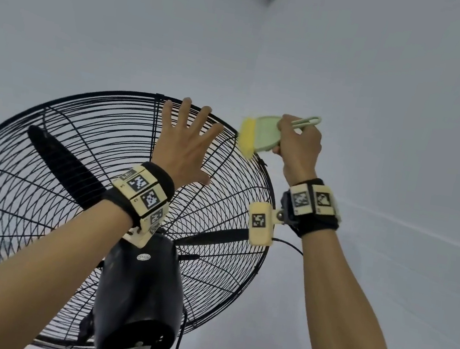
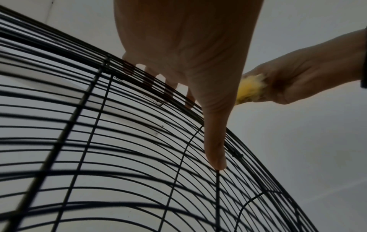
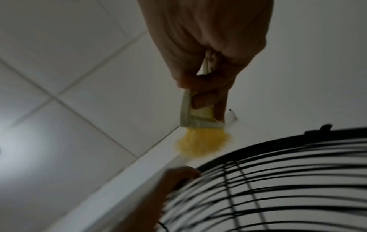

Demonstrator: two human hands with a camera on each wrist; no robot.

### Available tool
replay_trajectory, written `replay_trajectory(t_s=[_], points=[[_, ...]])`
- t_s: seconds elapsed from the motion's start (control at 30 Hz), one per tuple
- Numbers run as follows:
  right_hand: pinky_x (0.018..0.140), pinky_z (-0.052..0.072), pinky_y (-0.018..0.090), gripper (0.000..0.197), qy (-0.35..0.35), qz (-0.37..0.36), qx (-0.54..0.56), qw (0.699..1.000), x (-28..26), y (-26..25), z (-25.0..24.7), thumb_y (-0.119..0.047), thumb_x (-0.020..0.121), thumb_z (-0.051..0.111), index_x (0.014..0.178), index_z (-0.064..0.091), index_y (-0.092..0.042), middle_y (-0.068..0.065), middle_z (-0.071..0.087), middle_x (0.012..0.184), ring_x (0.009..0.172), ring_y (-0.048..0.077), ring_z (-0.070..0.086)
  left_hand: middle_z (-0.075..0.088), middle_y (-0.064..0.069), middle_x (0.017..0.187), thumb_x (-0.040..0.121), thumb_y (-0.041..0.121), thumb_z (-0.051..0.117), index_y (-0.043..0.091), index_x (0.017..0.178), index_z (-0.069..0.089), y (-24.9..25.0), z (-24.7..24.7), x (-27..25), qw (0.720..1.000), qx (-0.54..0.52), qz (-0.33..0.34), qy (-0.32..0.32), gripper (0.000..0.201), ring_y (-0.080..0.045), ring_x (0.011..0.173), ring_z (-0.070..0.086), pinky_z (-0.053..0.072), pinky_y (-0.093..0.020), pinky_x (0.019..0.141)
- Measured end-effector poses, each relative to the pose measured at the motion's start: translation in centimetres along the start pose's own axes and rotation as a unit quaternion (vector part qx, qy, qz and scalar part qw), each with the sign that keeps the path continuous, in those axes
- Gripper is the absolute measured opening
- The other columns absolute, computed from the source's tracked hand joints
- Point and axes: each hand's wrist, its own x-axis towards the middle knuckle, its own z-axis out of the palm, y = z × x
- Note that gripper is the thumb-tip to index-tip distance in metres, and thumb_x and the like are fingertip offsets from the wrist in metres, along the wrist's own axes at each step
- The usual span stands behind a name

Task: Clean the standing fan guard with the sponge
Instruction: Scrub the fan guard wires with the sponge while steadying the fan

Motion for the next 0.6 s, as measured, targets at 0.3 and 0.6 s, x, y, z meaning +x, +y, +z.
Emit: replay_trajectory(t_s=[0.3, 0.6], points=[[0.059, 0.060, 0.029, 0.019, 0.011, -0.045, -0.103, 0.994, -2.3, 1.1, 0.3, -0.032, 0.095, 0.064, 0.096, 0.070, -0.015, 0.006, 0.070, 0.096, 0.086, 0.021, 0.071, 0.028, -0.001, 0.168, 0.067, 0.084, 0.073, 0.032, 0.159, 0.026, -3.3, -0.7, 0.4, 0.999, -0.052, 0.011, -0.003, 0.115, -0.034, 0.155, 0.021, 0.017, -0.066, 0.121], [0.056, 0.062, 0.028, 0.030, -0.053, -0.011, 0.003, 0.999, -5.8, 2.2, -0.3, -0.018, 0.102, 0.063, 0.130, 0.065, -0.010, -0.006, 0.064, 0.104, 0.077, 0.010, 0.075, 0.014, -0.006, 0.171, 0.063, 0.083, 0.078, 0.041, 0.165, 0.012, -7.2, 0.2, -1.5, 0.999, -0.043, -0.005, -0.012, 0.128, -0.041, 0.157, 0.009, 0.007, -0.072, 0.122]])
